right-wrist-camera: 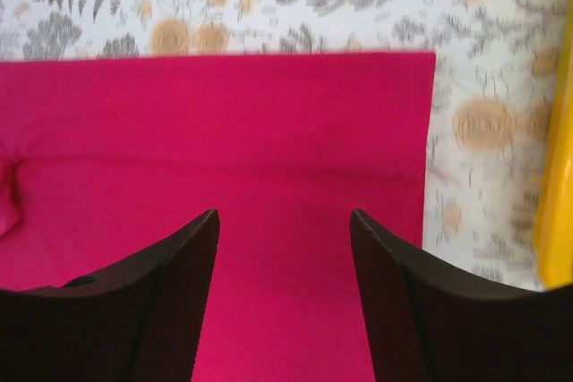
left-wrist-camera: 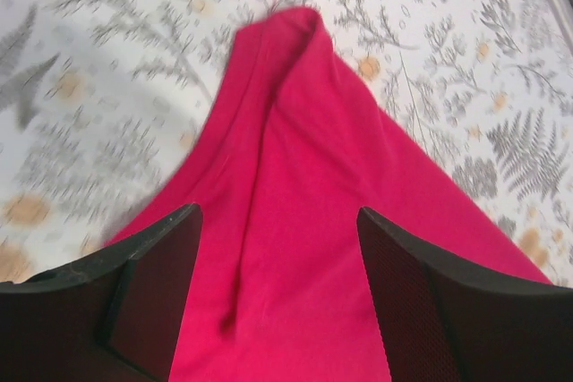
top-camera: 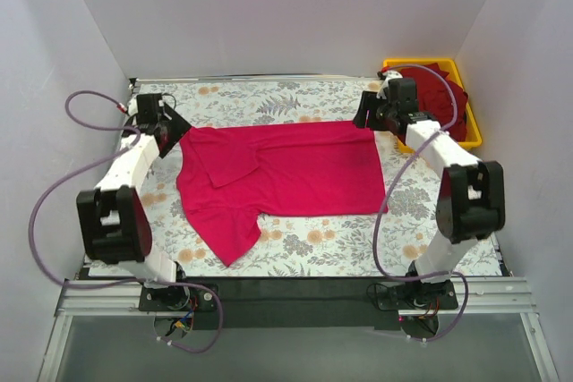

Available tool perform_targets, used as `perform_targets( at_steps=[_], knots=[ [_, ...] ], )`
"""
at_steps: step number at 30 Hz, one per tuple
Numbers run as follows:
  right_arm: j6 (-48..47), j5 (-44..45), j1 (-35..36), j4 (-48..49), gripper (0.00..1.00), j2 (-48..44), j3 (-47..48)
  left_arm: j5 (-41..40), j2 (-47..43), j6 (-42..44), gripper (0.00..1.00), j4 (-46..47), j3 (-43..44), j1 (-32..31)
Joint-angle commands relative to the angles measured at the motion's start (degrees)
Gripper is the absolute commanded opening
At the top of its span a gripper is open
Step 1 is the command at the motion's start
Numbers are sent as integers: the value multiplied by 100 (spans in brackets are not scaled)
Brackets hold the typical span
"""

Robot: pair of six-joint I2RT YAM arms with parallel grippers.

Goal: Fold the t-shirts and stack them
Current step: Fold the tshirt

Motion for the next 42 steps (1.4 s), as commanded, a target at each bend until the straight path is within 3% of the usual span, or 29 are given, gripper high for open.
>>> perform_targets(
  at_steps=[1,6,13,33,42],
  knots=[
    [142,427,65,-761,58,-928,-858,-78,-1186,-132,64,-627,-1093,1],
    [406,973,110,-1342,69,-2332,-2430,-209,-2382,-343,64,-1013,-2221,-60],
    [599,1132,92,-1598,74,-3461,-3592,-130,-2481,-502,58,-1085,-2882,-87],
    [863,1105,13,-1546,62,-3365,-4085,-165,-1910,-168,36,-795,-3392,-192],
    [951,859,-13,-1344,53,-3128,-4174,-174,-1989,-45,18,-637,-3489,-192]
  ],
)
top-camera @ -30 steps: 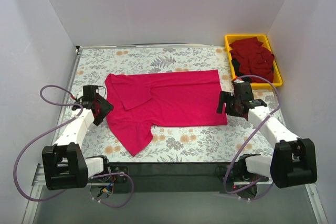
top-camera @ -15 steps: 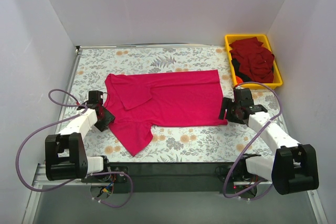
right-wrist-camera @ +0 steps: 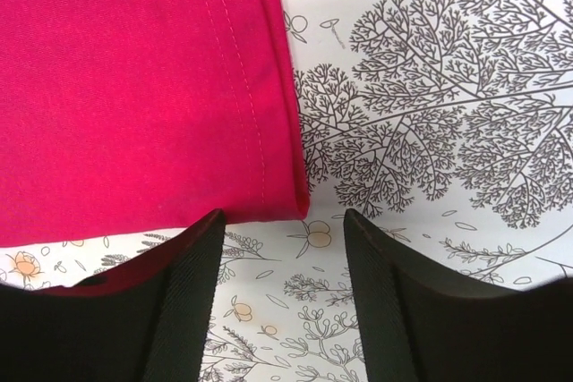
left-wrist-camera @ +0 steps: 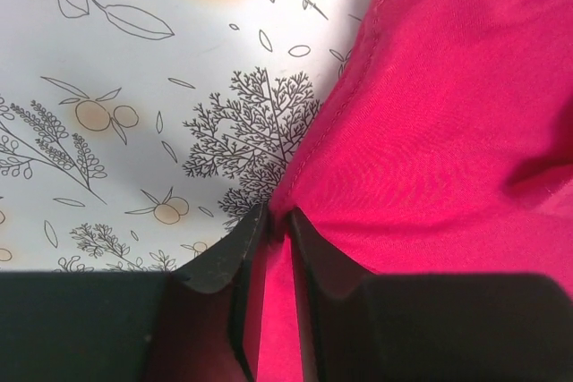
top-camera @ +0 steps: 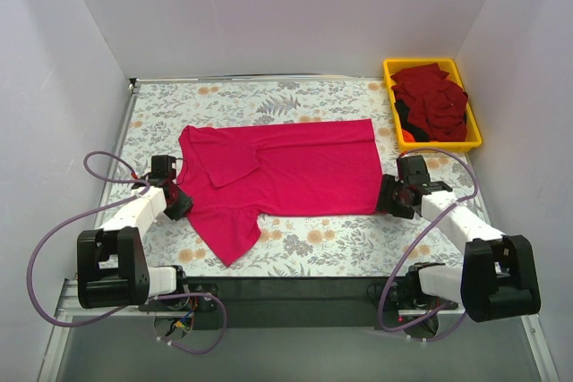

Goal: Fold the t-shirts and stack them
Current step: Fold the tshirt

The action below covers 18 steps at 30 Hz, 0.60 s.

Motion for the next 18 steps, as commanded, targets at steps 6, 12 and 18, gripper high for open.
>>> perform_targets(
  at_steps=[6,12,18],
  knots=[
    [127,-59,-40,301,44,264,-10,-67,-109,143,12,188,-149,-52],
    [118,134,-84,292,30,352,-106,-50,-109,143,6,214,-149,-52],
    [31,231,-163,46,7,203,-151,-128,-206,108,0,92,-97,-52]
  ],
)
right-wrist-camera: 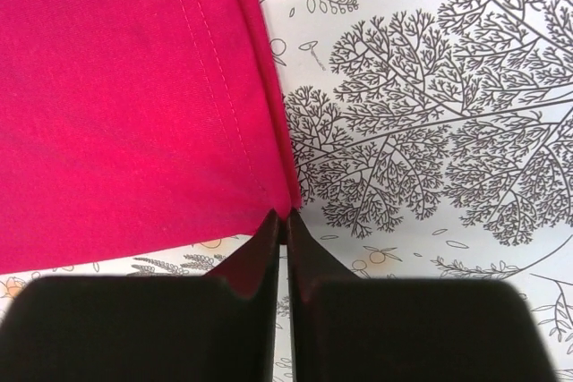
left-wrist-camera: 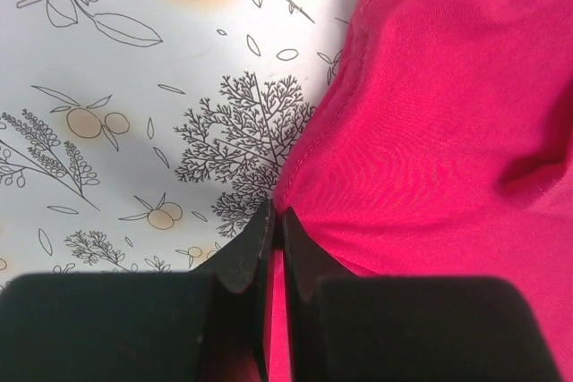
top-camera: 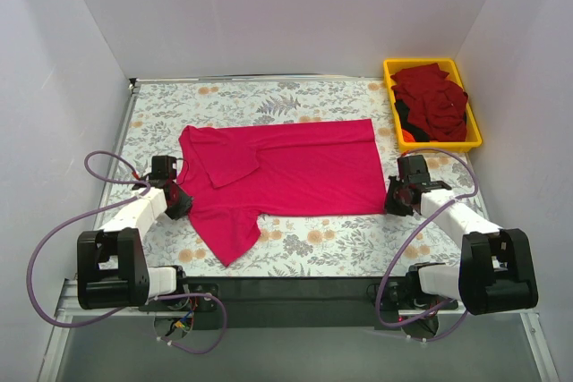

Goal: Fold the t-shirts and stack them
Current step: Fold the tshirt

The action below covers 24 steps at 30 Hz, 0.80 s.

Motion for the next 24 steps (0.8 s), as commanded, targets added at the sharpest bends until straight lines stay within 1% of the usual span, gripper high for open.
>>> perform_targets(
  at_steps=[1,3,7,12,24],
  knots=[
    [-59,229,-77,-267,5,-99,-74,-146,-201,-47,0,-103,6,-22],
    [-130,264,-104,-416,1,-187,5,-173,-254,-135,0,-270,137,-22],
    [-191,291,-122,-627,1,-258,268,-225,-377,-302,0,-481,384,-22],
    [-279,159,-122,-821,1,-188,804,-234,-299,-267,0,-683,753,-22],
    [-560,98,-156,-1093,1,682,2061,-67,176,-206,0,-842,1596,-13]
  ],
)
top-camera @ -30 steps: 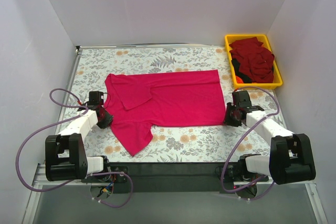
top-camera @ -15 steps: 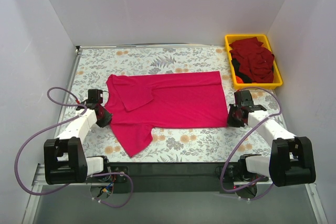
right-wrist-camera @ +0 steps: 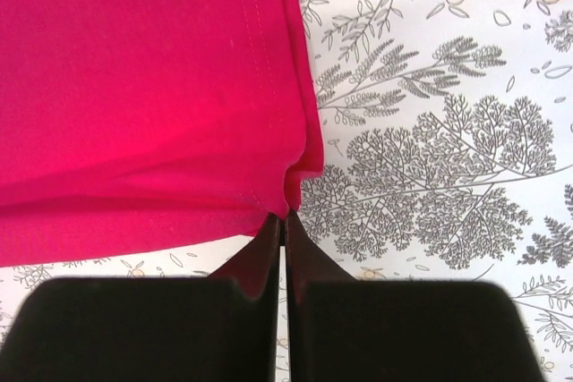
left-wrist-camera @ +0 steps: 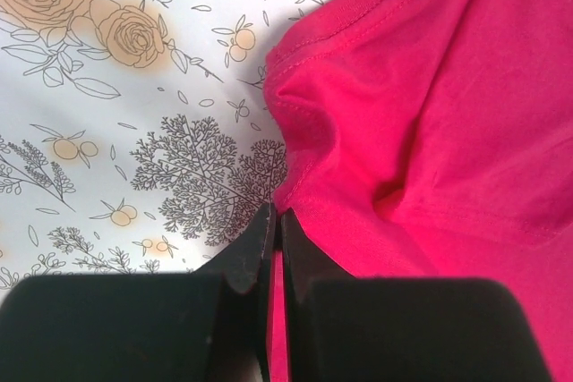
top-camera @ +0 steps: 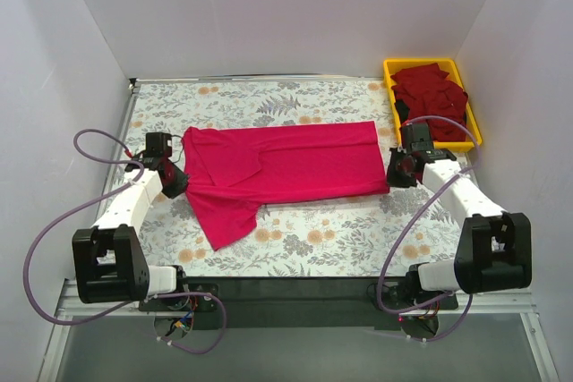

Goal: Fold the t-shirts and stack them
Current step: Fold the tshirt

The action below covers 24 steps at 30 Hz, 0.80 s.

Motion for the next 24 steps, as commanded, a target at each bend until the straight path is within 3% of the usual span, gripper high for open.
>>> perform_targets(
  at_steps=[1,24],
  knots=[
    [-156,50,-54,-158,1,223,487,-4,130,35,0,-105,373,-2],
    [-86,-135,-168,158,1,1744,1622,190,930,-26,0,404,760,121]
  ],
)
